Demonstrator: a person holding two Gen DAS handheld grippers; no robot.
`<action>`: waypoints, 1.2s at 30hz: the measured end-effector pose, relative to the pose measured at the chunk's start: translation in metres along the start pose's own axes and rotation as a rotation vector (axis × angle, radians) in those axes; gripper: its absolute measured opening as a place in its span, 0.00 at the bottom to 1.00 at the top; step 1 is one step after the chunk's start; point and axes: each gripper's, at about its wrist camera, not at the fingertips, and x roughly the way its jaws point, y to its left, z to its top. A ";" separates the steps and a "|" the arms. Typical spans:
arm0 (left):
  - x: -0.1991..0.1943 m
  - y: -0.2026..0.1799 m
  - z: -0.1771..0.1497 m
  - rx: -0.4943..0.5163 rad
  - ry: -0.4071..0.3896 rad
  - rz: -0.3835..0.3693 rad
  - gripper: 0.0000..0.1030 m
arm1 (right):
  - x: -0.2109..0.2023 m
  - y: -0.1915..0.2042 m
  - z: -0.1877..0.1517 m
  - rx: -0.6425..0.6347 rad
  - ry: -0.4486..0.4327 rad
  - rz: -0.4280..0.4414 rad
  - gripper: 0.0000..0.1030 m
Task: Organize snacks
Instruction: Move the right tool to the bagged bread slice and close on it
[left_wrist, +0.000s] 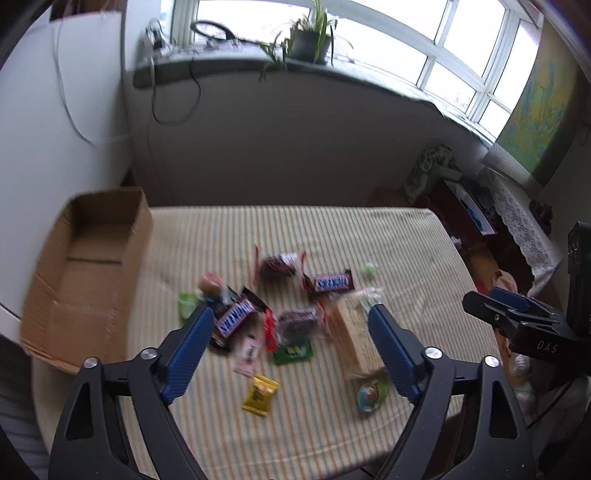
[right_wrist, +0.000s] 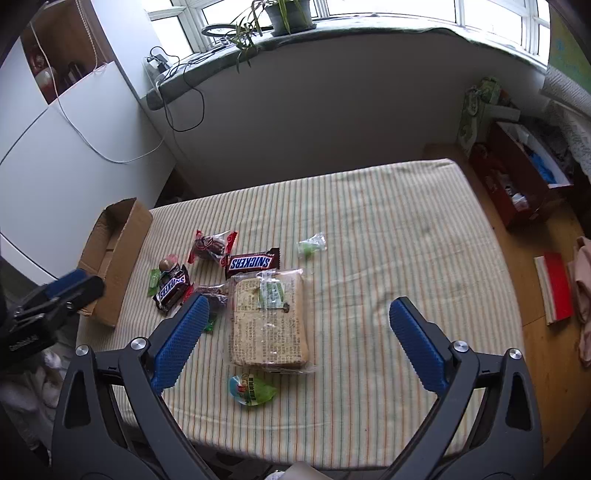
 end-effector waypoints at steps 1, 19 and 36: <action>0.006 0.000 -0.002 -0.011 0.021 -0.021 0.77 | 0.006 -0.002 -0.002 0.002 0.016 0.018 0.97; 0.096 -0.017 -0.040 -0.202 0.311 -0.301 0.42 | 0.105 -0.039 -0.008 0.182 0.294 0.244 0.78; 0.118 -0.017 -0.041 -0.174 0.341 -0.281 0.37 | 0.153 -0.035 -0.015 0.247 0.410 0.340 0.56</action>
